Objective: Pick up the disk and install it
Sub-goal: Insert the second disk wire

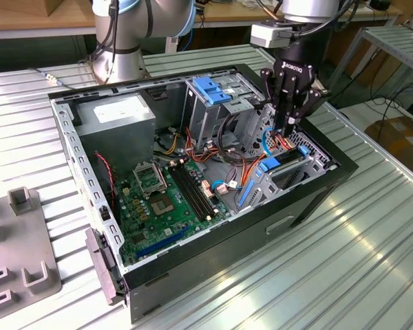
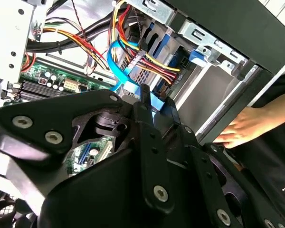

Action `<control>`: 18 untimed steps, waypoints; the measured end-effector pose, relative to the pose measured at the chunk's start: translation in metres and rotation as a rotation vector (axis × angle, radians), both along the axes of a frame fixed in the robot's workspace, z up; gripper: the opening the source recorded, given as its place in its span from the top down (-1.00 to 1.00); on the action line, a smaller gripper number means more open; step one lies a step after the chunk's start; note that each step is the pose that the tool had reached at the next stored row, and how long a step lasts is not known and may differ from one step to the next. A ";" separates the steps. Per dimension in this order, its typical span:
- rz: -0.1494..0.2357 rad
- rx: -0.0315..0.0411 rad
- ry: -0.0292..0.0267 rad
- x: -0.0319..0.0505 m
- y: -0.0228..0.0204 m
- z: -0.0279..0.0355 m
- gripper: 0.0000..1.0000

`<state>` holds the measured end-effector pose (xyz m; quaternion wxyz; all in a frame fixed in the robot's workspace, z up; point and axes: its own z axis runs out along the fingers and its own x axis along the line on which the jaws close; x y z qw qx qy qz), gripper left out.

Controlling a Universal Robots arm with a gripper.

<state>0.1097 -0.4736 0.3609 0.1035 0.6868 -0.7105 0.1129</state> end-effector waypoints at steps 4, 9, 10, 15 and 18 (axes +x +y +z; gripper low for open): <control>0.000 -0.0044 -0.0002 0.0000 0.0000 -0.0016 0.39; 0.000 -0.0098 -0.0004 -0.0001 -0.0013 -0.0018 0.68; 0.000 -0.0097 -0.0006 -0.0001 -0.0026 -0.0018 0.68; 0.002 0.0086 -0.0027 -0.0003 -0.0127 -0.0027 0.68; 0.004 0.0340 -0.0045 -0.0011 -0.0173 -0.0035 0.68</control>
